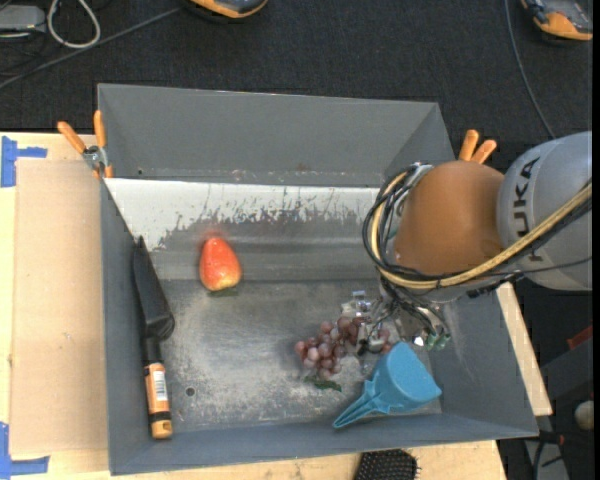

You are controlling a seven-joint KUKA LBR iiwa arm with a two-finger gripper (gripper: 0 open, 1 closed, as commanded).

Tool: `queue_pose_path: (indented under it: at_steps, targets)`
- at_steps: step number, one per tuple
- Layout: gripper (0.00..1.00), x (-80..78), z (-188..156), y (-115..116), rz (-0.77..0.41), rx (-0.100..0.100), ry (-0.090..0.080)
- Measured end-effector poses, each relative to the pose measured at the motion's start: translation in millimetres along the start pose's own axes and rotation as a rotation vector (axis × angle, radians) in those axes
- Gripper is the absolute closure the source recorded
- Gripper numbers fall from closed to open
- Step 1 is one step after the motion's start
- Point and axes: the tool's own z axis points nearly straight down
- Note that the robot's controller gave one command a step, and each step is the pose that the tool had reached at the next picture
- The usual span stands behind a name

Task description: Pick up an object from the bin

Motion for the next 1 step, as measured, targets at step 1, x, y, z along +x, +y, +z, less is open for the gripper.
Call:
queue_pose_path:
  at_steps: [1]
  targets:
    - [1.0,6.3,-76.1,-6.3,0.0,-0.001,0.005]
